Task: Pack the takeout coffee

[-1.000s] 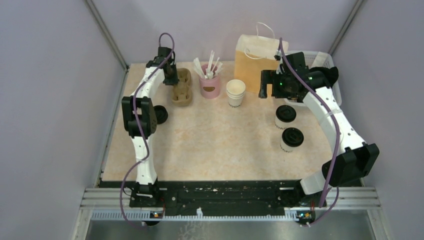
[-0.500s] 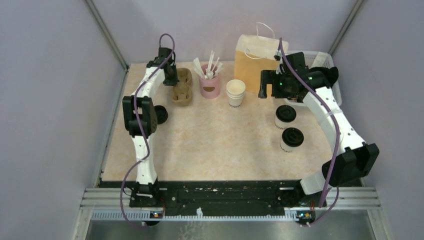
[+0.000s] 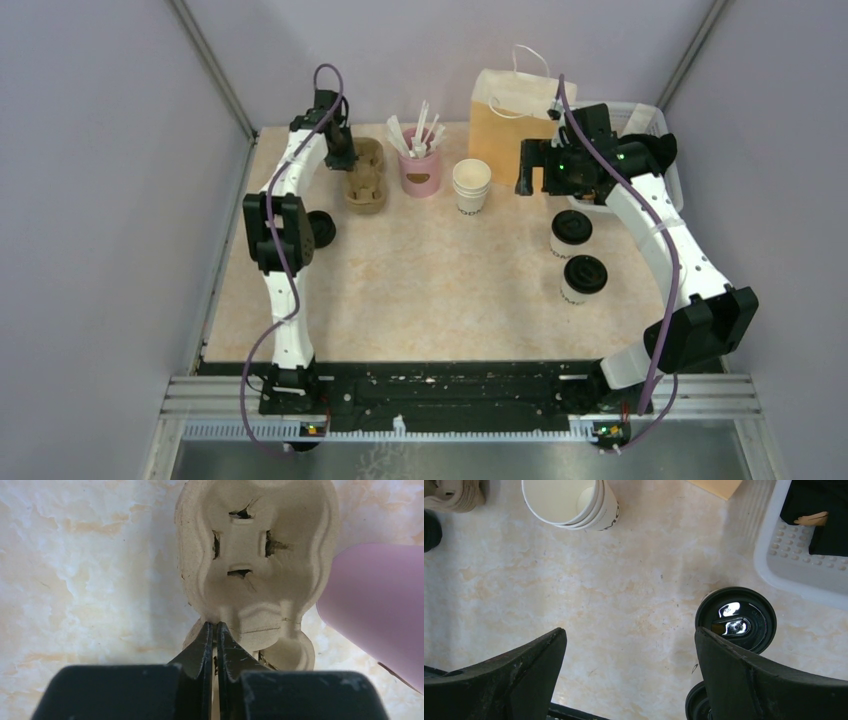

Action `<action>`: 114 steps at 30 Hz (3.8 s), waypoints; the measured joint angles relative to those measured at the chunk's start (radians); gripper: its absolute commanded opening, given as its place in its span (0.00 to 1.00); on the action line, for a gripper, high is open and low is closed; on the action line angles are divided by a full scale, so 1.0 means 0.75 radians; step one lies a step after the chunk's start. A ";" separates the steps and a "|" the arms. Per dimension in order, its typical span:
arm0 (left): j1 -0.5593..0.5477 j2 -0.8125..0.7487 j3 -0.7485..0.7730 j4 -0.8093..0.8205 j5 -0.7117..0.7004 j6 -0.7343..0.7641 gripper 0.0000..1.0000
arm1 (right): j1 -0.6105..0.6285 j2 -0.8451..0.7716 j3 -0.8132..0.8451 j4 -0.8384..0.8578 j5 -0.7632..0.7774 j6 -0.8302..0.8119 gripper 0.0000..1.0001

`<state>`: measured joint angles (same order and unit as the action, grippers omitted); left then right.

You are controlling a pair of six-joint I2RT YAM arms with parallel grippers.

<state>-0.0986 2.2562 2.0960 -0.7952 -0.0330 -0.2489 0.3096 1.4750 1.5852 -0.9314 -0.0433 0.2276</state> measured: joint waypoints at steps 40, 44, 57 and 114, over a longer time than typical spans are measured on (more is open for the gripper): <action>0.122 -0.674 -0.310 -0.074 0.321 -0.356 0.00 | -0.156 0.072 0.277 -0.048 0.213 0.302 0.97; 0.084 -0.930 -0.520 -0.104 0.336 -0.377 0.00 | -0.166 0.235 0.556 -0.050 0.274 0.353 0.96; 0.078 -1.403 -0.752 -0.299 0.433 -0.352 0.00 | -0.166 0.632 0.931 -0.006 0.582 0.198 0.81; 0.078 -1.598 -0.619 -0.513 0.405 -0.274 0.00 | 0.156 -0.115 0.477 0.191 -0.050 0.534 0.00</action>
<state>-0.0402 1.0576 1.6318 -1.1797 0.2707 -0.4541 0.4267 1.3888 1.9427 -0.7879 -0.0811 0.6281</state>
